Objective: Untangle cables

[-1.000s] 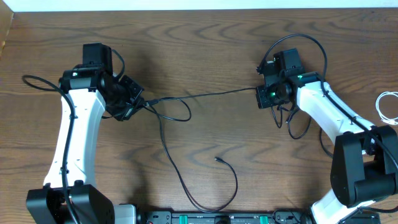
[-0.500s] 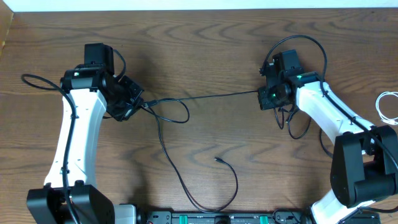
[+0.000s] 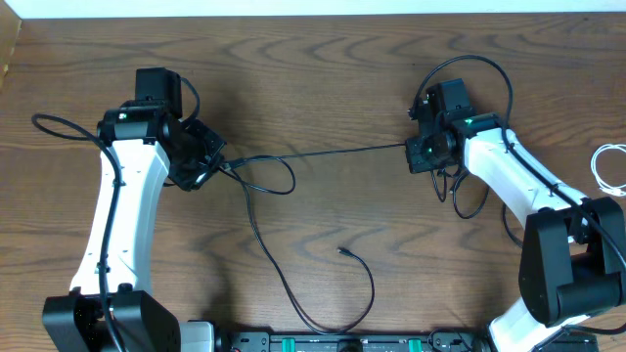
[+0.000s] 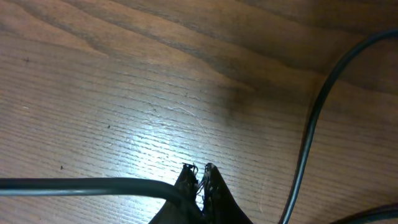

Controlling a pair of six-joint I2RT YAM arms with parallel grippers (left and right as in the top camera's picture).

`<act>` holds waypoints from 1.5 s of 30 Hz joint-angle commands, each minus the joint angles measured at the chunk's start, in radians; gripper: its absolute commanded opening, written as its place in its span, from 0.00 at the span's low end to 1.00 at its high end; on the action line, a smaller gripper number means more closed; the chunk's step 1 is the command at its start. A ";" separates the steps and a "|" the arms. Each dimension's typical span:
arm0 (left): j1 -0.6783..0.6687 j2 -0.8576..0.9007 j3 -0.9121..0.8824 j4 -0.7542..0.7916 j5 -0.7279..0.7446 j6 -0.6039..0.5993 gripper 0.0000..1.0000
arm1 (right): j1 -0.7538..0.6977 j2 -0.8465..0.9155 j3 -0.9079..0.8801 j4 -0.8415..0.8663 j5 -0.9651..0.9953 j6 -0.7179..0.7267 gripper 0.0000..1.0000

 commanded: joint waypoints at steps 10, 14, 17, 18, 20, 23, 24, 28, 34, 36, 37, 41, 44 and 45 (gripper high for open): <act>0.051 0.011 0.000 -0.012 -0.365 -0.002 0.49 | -0.064 -0.012 -0.002 -0.011 0.311 0.060 0.01; 0.051 0.041 0.000 -0.012 -0.364 -0.002 0.51 | -0.064 -0.012 -0.002 -0.010 0.308 0.060 0.01; 0.050 0.066 0.000 -0.016 -0.358 -0.002 0.51 | -0.064 -0.012 -0.002 -0.007 0.281 0.059 0.01; 0.050 0.073 0.000 -0.017 -0.351 -0.002 0.51 | -0.064 -0.012 -0.002 -0.005 0.269 0.059 0.01; 0.050 0.085 0.000 -0.016 -0.315 0.015 0.51 | -0.064 -0.012 -0.002 0.001 0.236 0.058 0.01; 0.050 0.086 0.000 -0.006 -0.235 0.074 0.53 | -0.064 -0.012 -0.002 0.013 0.174 0.058 0.01; 0.050 0.086 0.000 0.000 -0.211 0.093 0.55 | -0.064 -0.012 -0.002 0.015 0.158 0.058 0.01; 0.050 0.087 0.000 0.003 -0.186 0.123 0.60 | -0.064 -0.012 -0.002 0.016 0.145 0.058 0.01; 0.037 0.095 0.000 -0.009 -0.152 0.123 0.60 | -0.064 -0.012 -0.002 0.019 0.057 0.049 0.01; 0.022 0.103 0.000 -0.005 -0.152 0.122 0.60 | -0.064 -0.012 -0.002 0.030 -0.029 0.015 0.01; 0.011 0.107 0.000 -0.003 -0.152 0.122 0.60 | -0.064 -0.012 -0.002 0.036 -0.084 -0.011 0.01; -0.038 0.134 0.000 0.014 -0.152 0.118 0.60 | -0.064 -0.012 -0.002 0.042 -0.200 -0.066 0.01; -0.070 0.158 0.000 0.026 -0.151 0.114 0.60 | -0.064 -0.012 -0.002 0.042 -0.203 -0.066 0.01; -0.081 0.169 0.000 0.030 -0.151 0.107 0.60 | -0.064 -0.012 -0.002 0.042 -0.211 -0.066 0.01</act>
